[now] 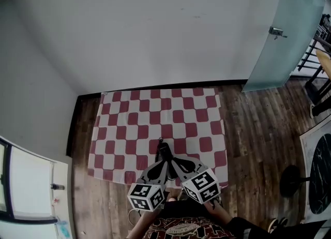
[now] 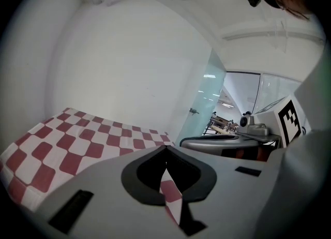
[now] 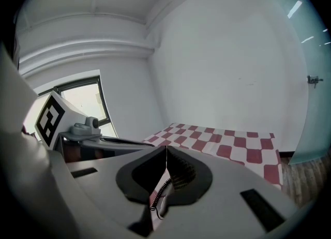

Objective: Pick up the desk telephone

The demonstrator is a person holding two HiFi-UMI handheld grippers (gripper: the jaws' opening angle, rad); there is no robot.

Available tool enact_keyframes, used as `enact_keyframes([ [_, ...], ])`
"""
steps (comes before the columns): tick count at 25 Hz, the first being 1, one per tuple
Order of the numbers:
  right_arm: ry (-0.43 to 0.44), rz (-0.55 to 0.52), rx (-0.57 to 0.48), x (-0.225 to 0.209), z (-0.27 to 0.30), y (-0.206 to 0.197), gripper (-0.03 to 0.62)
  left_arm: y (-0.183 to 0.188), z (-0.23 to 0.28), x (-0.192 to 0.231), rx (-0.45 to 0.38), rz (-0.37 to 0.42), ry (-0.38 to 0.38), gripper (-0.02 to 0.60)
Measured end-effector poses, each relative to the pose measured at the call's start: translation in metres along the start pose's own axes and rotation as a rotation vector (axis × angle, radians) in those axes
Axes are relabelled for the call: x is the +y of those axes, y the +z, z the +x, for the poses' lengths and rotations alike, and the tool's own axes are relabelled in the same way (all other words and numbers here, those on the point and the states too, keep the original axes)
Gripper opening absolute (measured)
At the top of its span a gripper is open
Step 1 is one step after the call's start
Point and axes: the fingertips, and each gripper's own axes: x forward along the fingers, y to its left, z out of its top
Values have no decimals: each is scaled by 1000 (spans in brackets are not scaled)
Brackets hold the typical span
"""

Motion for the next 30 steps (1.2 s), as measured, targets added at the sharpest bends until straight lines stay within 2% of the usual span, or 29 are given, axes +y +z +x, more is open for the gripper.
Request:
enact_keyframes([
  [7,23,-9,16,-12,5,-4,18,-1,14,2,-5,-13,22,8],
  [13,4,-5,22,-16,16,0,18,3,21,13,4,-16,4,8],
  [23,-108,53,9,-15,48,14,18,21,30,44,60,34,-104,8],
  [30,-206,106,27,-16,68,7,18,19,34,68,118,55,-181,8],
])
